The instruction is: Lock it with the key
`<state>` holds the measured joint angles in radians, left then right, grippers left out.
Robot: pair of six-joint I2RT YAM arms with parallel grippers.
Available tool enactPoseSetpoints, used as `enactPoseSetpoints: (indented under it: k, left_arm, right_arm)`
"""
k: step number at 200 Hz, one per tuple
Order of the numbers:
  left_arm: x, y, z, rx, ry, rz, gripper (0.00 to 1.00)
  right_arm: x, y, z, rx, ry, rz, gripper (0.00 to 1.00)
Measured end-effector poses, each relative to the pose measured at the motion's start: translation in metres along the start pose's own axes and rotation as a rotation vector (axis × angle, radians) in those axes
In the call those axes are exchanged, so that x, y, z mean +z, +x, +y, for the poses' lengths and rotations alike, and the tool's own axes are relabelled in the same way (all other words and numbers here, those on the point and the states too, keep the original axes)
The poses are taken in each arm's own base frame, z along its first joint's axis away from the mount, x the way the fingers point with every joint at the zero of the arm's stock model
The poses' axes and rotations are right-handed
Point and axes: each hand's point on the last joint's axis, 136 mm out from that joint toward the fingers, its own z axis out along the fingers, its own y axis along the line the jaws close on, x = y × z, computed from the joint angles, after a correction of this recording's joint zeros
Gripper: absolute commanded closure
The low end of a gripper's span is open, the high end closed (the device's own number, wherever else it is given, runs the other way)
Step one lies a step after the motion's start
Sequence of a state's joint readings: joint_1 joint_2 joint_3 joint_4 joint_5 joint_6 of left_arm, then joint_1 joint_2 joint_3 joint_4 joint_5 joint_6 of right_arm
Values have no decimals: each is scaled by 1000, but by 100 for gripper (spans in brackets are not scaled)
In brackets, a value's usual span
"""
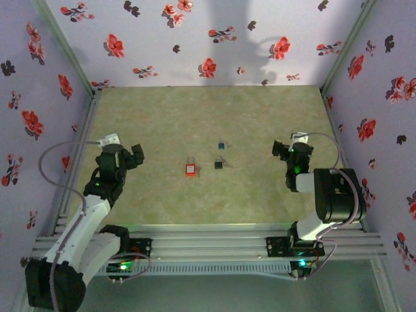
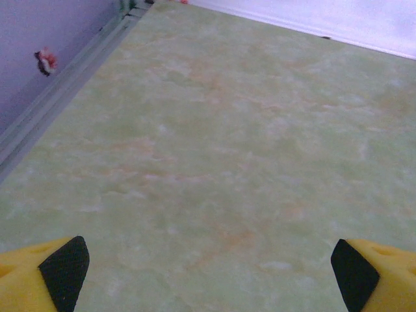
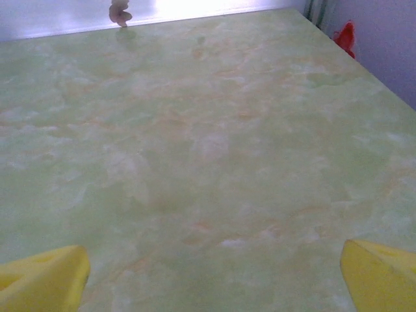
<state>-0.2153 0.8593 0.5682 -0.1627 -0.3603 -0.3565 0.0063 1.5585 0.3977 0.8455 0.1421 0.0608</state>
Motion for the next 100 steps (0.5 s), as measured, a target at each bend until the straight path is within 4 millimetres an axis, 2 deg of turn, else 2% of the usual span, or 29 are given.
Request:
enactPoseSetpoints:
  k: [45, 71, 100]
  left_arm:
    - [26, 0, 10, 55, -50, -17, 0]
    - [42, 12, 23, 87, -92, -16, 0]
    - [55, 20, 28, 143, -106, -37, 0]
  right_arm:
    - [0, -1, 3, 3, -16, -2, 1]
    - [0, 0, 3, 3, -16, -2, 1]
    - [0, 0, 3, 3, -16, -2, 1]
